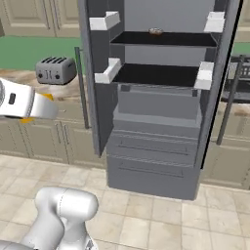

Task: Pick the cheese from the fridge and the cheese grater from the cabinet and place them next to the salad bowl.

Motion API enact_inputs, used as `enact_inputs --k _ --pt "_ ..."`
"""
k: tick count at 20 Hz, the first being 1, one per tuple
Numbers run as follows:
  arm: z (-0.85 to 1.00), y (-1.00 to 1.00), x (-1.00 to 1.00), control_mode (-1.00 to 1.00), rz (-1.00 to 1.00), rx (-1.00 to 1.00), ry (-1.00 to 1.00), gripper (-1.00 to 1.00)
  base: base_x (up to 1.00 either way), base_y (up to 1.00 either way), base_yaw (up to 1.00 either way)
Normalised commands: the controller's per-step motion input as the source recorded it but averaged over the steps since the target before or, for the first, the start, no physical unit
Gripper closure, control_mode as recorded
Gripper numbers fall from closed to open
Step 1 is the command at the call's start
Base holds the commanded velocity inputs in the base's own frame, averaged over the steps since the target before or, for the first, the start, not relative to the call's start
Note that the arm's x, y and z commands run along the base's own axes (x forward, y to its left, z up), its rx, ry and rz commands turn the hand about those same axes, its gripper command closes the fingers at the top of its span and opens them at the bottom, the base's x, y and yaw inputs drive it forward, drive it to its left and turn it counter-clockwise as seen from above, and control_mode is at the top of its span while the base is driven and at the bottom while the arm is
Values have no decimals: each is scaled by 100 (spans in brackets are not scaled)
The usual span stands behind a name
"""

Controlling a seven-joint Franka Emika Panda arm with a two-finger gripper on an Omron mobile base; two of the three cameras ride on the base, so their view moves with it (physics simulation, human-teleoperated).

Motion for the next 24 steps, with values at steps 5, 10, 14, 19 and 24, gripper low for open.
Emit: enact_inputs --k 5,10,14,19,24 --pt "0 0 0 100 0 0 0 100 -16 100 9" --pt "0 0 0 100 0 0 0 100 24 100 18" --pt "0 0 0 100 0 0 0 100 56 100 6" --pt "0 0 0 100 0 0 0 100 44 100 1" --pt "0 0 0 100 0 0 0 100 57 100 0"
